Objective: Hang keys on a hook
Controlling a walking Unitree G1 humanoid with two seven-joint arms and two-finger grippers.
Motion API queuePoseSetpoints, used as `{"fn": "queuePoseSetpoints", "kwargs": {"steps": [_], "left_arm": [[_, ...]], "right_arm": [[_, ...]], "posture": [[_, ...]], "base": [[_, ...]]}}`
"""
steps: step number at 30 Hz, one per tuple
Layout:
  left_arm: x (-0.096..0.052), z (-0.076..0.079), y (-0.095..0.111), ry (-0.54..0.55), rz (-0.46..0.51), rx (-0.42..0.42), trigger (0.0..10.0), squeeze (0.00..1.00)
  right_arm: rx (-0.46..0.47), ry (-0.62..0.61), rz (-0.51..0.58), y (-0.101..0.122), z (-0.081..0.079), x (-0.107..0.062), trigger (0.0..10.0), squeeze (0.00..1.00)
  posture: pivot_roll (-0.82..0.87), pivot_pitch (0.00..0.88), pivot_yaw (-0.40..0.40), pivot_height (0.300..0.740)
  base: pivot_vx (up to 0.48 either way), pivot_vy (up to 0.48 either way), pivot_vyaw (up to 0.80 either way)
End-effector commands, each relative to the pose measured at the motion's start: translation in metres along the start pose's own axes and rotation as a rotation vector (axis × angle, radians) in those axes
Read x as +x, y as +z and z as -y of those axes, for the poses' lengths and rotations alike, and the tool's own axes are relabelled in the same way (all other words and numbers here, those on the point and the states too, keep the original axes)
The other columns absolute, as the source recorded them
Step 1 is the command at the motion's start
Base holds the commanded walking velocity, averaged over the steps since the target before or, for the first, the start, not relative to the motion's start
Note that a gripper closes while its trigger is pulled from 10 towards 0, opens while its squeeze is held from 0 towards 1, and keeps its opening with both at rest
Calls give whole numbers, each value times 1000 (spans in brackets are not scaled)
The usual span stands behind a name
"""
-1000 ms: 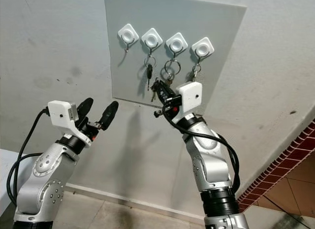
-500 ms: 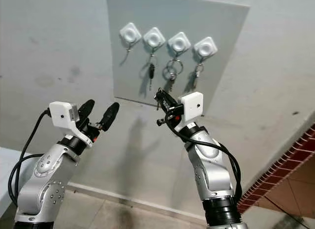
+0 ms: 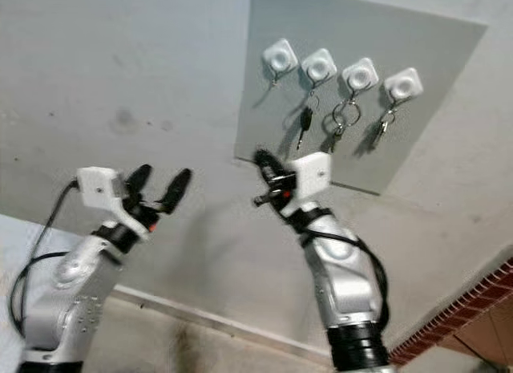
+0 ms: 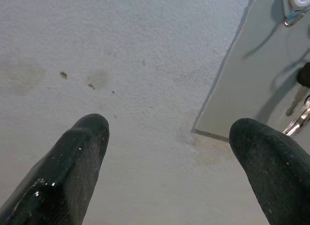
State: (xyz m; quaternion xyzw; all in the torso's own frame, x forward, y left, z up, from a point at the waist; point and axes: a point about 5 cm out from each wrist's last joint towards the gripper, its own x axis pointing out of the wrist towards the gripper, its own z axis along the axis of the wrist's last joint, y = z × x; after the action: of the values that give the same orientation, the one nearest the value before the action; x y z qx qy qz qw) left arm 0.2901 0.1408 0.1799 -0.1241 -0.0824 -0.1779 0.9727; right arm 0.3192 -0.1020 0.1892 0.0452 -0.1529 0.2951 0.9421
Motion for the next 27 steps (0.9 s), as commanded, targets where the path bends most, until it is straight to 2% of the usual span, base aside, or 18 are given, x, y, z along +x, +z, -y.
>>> {"fn": "queuePoseSetpoints", "kwargs": {"steps": [1,3,15,23,27], "left_arm": [[2,7,-1,-22,-6,-7,10000,0],[2,7,-1,-20,-6,-8,10000,0],[4,7,-2,-16,-12,2,10000,0],[7,10,-1,-45,-18,10,10000,0],[10,11,-1,-64,-26,14,10000,0]], "right_arm": [[-23,-21,19,7,7,-4,10000,0],[-22,-22,19,7,7,-4,10000,0],[-16,-35,27,7,7,-6,10000,0],[-16,-154,54,9,20,-11,10000,0],[-12,-179,59,8,22,-12,10000,0]], "posture": [[49,2,-63,740],[49,3,-63,740],[45,7,-54,740],[33,16,-27,740],[23,14,-7,740]], "base": [[0,375,0],[0,304,0],[0,0,0],[0,0,0],[0,0,0]]}}
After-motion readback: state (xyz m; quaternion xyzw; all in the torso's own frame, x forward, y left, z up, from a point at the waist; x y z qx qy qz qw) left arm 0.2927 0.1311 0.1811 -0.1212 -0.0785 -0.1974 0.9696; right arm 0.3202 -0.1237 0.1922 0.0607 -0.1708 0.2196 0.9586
